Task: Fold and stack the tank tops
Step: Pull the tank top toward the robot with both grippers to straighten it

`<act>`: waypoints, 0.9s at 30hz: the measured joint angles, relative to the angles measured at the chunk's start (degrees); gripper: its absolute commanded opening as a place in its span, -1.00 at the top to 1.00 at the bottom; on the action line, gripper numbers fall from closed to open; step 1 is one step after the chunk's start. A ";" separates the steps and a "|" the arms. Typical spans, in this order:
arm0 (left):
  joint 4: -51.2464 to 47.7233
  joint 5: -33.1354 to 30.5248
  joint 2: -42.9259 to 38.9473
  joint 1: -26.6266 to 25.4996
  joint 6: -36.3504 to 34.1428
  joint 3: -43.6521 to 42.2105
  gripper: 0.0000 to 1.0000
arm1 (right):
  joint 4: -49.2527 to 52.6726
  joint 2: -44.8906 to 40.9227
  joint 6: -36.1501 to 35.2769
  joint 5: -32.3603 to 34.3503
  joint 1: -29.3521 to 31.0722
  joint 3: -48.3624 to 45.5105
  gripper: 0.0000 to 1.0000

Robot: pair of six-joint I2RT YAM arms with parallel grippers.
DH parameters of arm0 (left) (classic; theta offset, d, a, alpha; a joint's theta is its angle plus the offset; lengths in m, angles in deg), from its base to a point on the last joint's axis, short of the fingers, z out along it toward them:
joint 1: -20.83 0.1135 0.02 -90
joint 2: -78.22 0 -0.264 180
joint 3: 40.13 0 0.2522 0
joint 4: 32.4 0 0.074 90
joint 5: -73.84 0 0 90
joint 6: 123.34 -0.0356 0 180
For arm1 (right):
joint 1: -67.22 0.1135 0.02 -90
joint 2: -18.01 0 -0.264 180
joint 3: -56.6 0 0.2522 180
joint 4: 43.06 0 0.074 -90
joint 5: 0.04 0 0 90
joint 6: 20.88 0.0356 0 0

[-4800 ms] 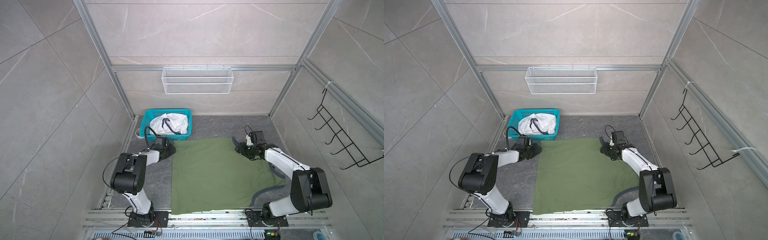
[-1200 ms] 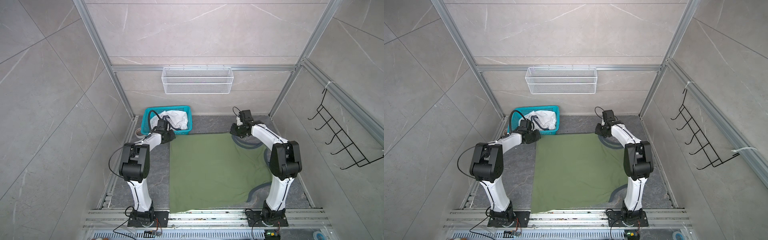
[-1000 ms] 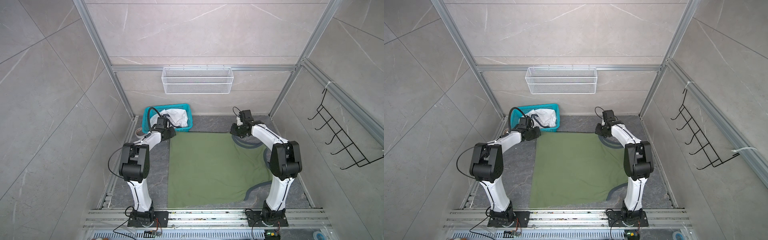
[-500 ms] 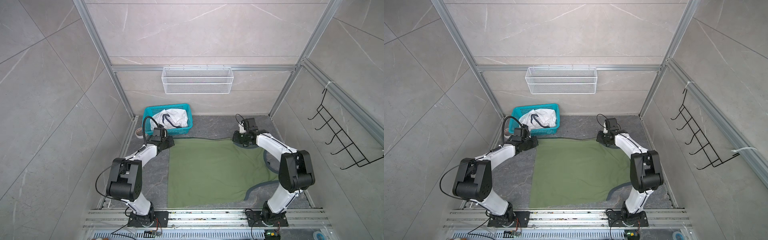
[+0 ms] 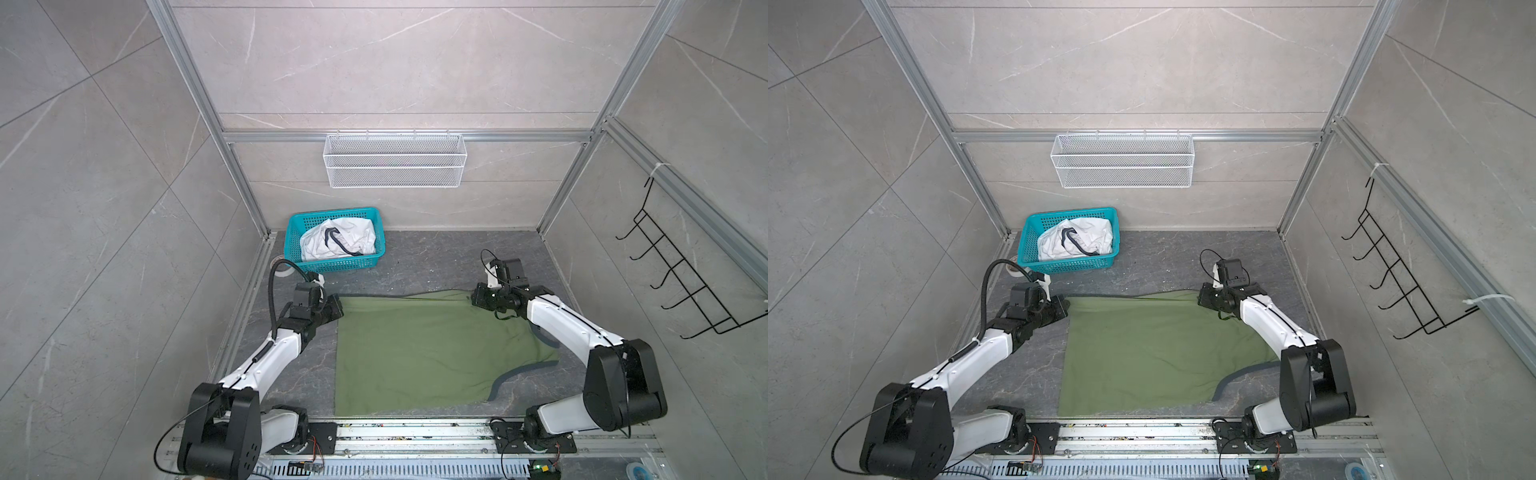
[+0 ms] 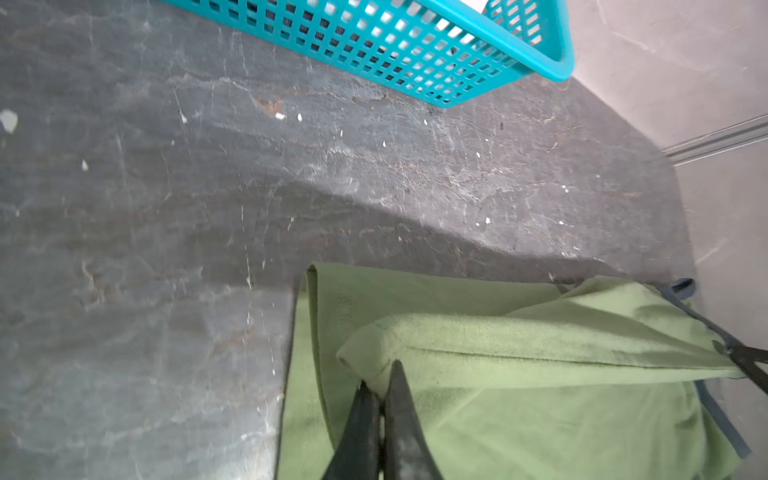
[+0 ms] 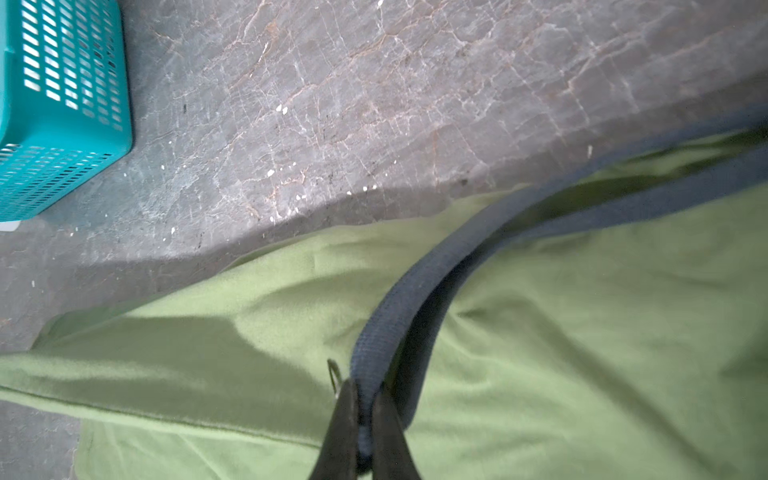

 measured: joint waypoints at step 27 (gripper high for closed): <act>-16.65 -13.84 -11.87 -7.26 8.09 1.81 0.16 | 4.94 -8.04 4.96 10.19 -4.15 -1.16 -0.07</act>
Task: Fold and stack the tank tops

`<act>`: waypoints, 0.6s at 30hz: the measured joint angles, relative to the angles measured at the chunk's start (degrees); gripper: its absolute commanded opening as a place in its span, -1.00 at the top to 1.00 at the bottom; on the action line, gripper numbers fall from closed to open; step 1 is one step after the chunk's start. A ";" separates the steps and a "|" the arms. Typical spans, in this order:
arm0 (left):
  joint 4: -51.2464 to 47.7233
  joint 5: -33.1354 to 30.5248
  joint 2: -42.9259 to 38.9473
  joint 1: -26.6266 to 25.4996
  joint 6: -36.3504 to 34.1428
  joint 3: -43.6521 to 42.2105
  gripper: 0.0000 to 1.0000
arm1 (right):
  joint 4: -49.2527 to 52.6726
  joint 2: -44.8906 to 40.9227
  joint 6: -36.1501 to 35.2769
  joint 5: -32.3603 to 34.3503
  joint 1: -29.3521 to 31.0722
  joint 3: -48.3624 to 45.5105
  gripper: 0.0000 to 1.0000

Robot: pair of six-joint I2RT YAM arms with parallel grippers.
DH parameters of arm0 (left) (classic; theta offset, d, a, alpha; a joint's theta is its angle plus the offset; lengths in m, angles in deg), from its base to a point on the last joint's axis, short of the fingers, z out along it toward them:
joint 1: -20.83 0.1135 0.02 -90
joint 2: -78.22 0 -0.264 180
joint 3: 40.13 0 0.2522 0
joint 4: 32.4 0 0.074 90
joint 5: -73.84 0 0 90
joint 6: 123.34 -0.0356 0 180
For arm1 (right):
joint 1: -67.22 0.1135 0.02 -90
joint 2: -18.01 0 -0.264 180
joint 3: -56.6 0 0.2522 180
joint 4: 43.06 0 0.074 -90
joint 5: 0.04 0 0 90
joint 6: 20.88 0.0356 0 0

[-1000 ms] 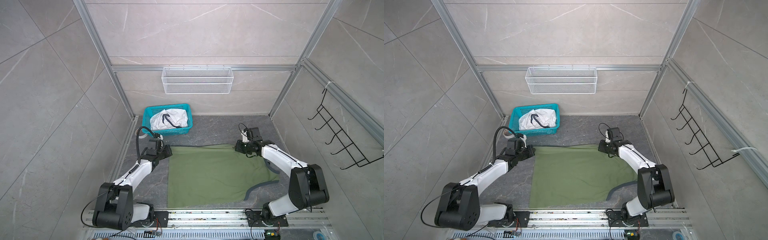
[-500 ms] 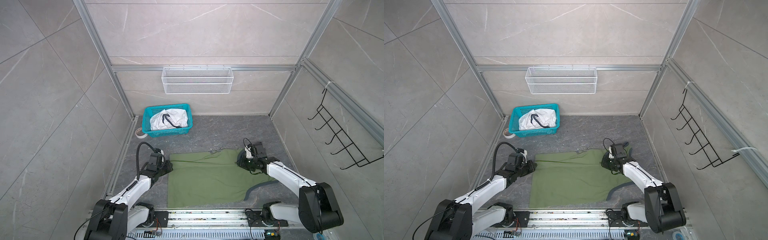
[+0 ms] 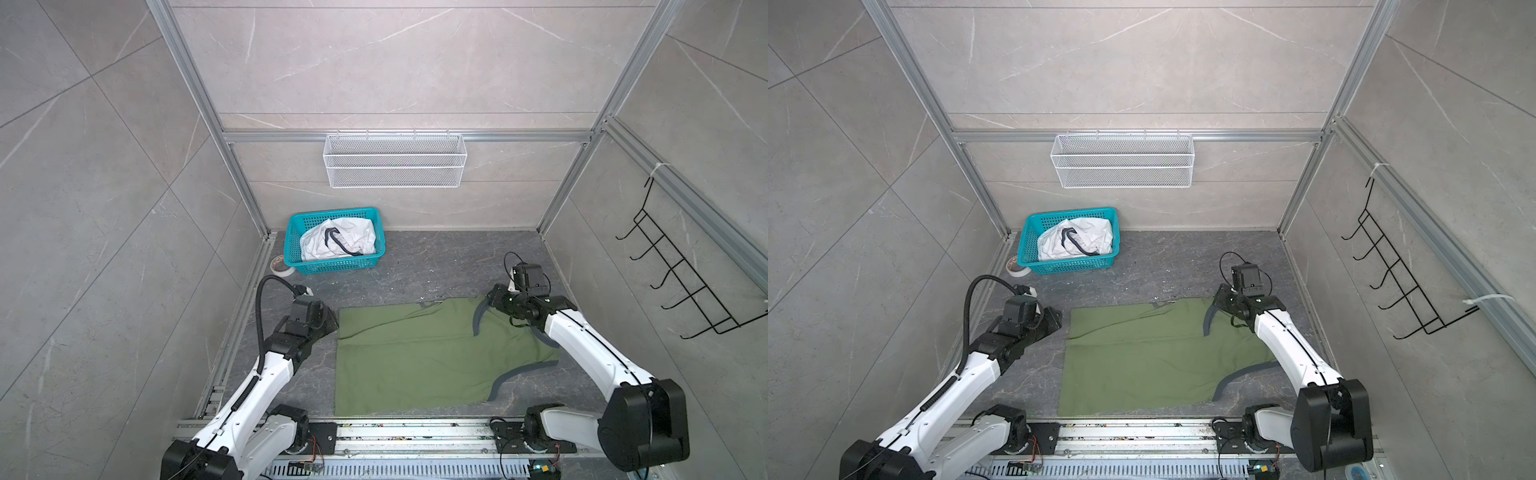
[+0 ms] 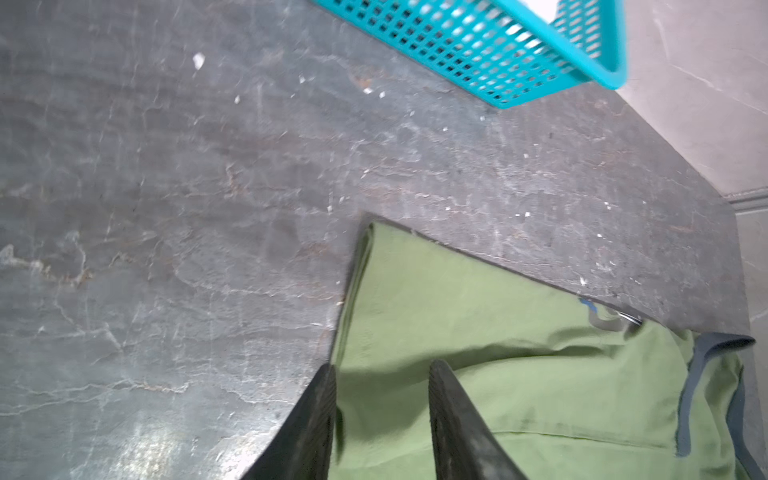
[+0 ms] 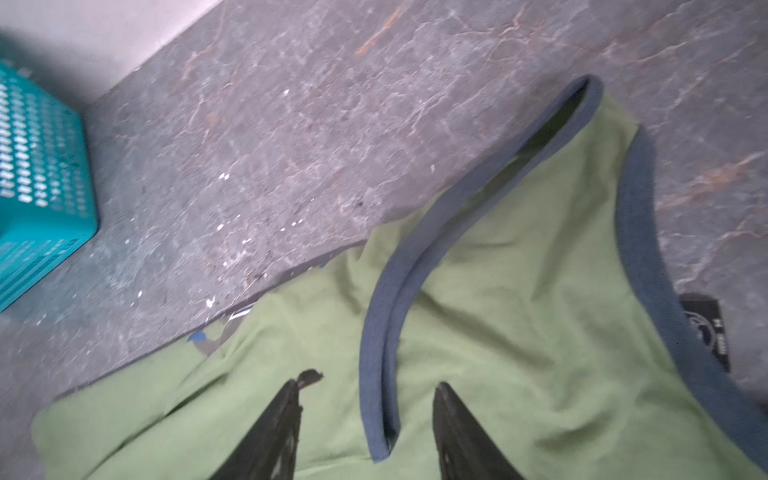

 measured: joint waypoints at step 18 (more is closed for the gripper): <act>6.10 0.39 24.52 -10.67 2.29 2.62 0.00 | 0.87 26.86 4.98 8.41 -9.05 17.84 -0.09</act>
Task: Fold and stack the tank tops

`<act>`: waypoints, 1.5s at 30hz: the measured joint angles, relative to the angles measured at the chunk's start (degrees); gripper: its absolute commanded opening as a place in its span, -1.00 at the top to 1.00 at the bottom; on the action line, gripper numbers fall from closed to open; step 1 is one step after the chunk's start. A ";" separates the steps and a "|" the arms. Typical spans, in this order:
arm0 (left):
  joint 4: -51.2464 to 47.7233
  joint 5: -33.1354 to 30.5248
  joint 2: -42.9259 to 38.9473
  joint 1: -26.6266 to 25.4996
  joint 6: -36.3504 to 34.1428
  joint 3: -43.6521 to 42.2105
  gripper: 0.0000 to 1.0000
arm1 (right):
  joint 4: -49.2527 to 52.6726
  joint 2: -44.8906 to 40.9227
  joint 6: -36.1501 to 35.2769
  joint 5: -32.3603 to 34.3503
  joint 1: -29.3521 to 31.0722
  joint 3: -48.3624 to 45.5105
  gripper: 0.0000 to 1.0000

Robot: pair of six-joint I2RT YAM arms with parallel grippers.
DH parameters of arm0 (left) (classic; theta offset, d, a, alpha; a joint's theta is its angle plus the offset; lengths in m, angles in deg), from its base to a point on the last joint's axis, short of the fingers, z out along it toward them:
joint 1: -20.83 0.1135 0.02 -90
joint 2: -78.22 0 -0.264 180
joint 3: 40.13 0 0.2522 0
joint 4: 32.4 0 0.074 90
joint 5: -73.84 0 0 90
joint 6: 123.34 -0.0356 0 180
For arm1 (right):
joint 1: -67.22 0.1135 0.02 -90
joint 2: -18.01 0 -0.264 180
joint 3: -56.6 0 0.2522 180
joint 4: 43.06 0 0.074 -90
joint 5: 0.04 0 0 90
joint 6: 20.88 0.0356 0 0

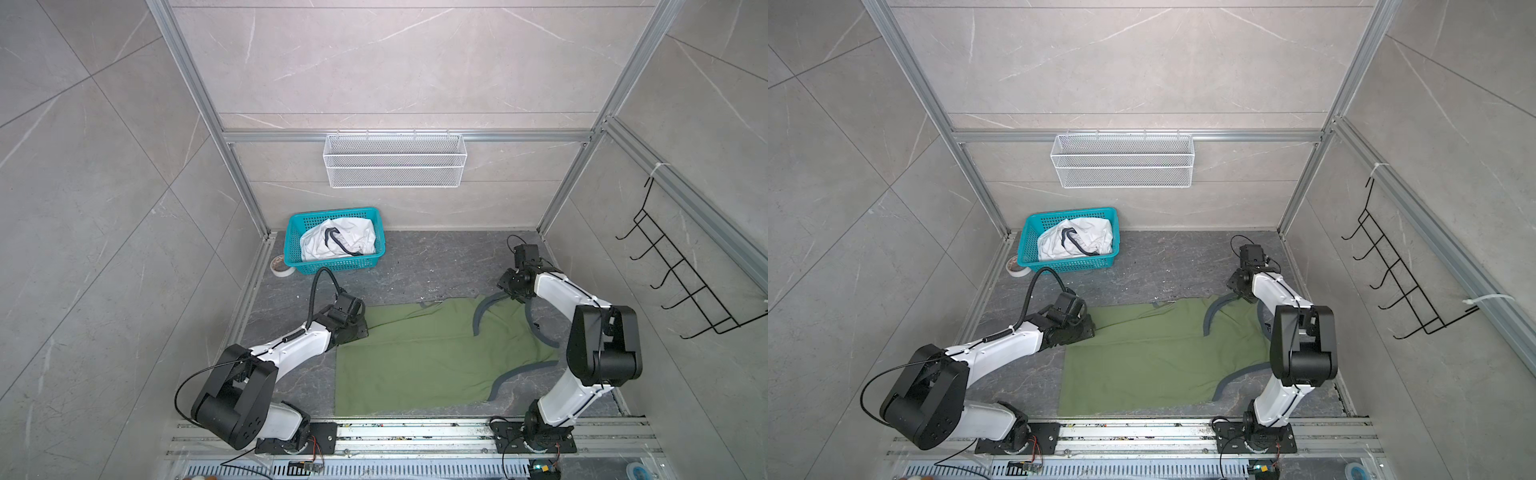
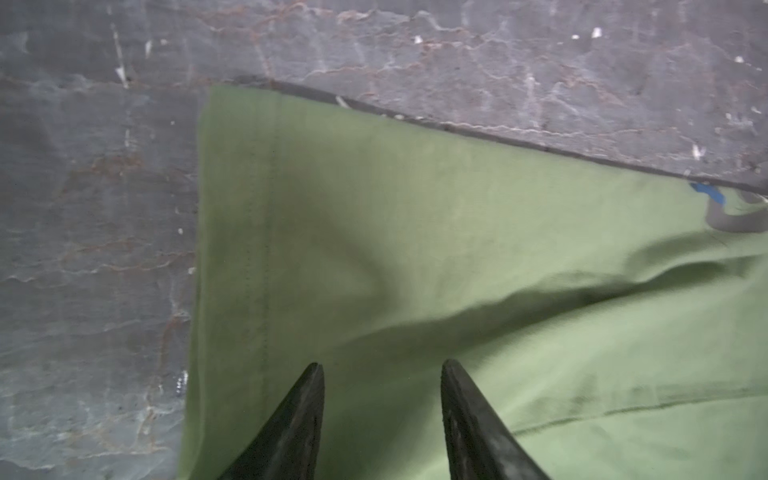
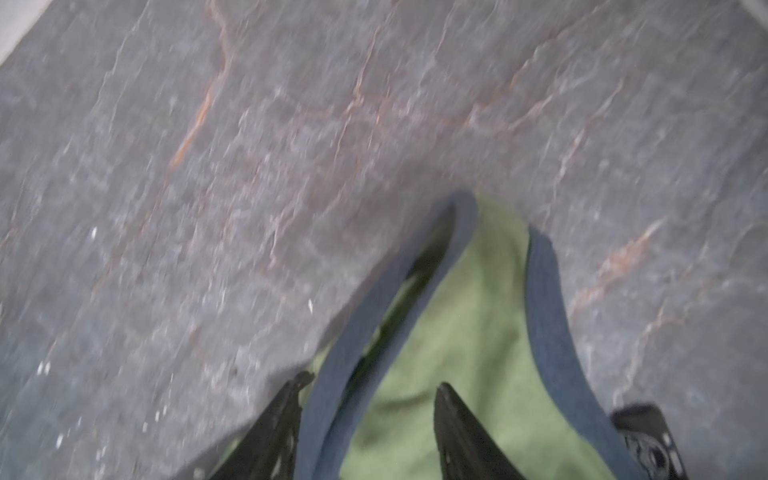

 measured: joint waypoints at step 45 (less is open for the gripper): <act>9.31 1.60 0.48 6.27 5.29 -5.55 -0.07 | -16.44 -8.66 6.27 -5.88 -10.43 -16.85 0.75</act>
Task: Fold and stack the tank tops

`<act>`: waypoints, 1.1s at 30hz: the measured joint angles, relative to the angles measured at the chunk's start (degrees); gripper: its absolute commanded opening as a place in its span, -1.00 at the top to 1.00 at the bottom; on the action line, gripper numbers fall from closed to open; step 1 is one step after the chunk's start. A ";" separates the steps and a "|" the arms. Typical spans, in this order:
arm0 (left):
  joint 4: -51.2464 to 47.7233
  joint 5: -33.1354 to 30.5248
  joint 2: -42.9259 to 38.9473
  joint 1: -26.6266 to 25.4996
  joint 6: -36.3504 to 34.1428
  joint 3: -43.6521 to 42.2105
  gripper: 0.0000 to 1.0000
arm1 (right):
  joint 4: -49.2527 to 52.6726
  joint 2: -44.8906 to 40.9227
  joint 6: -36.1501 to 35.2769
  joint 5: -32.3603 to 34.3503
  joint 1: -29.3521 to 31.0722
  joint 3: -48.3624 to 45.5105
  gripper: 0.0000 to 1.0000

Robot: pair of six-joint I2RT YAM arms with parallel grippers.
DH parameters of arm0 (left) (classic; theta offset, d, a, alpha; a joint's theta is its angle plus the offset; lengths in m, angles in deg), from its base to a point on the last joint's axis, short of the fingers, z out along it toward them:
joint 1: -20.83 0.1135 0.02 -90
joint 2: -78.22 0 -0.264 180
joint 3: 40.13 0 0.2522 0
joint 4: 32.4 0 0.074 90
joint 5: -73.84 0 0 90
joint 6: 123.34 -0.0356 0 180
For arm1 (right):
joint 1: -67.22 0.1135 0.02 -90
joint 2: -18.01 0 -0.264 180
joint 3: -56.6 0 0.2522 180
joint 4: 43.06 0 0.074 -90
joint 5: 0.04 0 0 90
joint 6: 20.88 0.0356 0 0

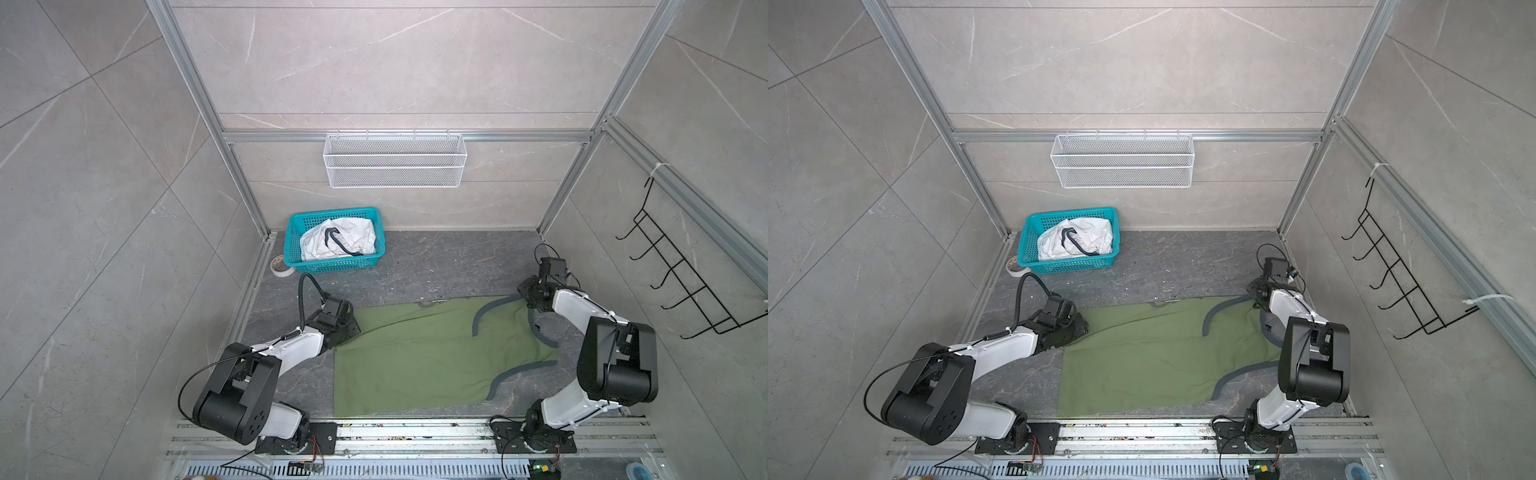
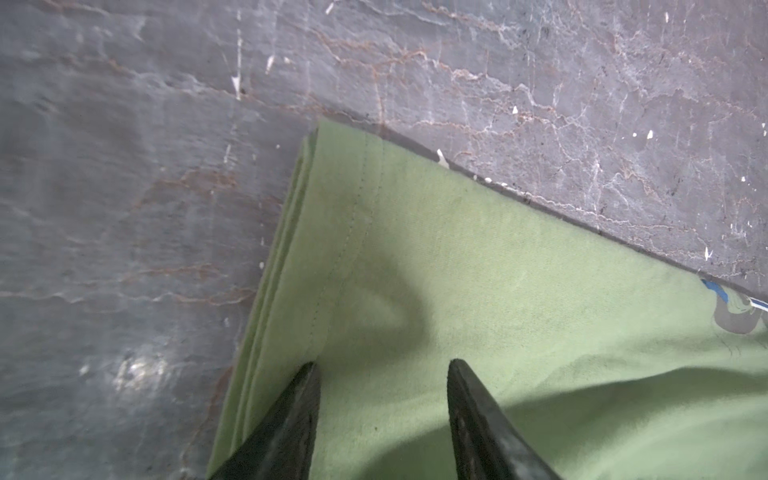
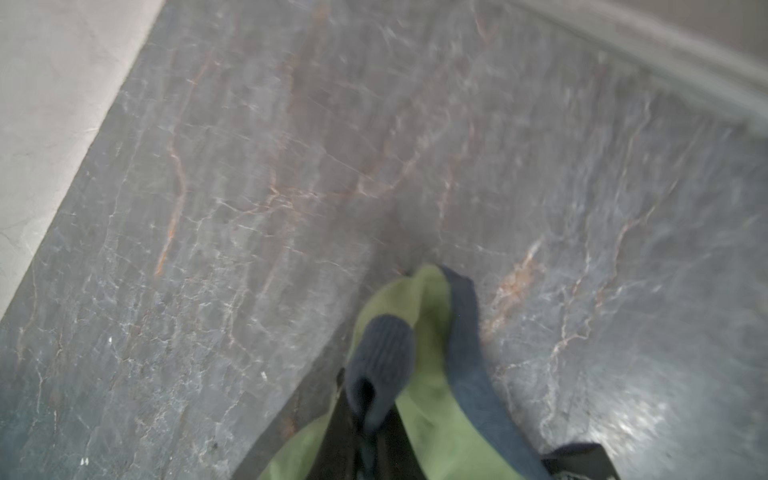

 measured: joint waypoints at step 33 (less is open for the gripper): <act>-13.75 1.77 -7.98 -0.04 -5.18 8.22 -0.40 | -3.58 -14.01 4.09 -8.13 -7.63 -10.73 -0.13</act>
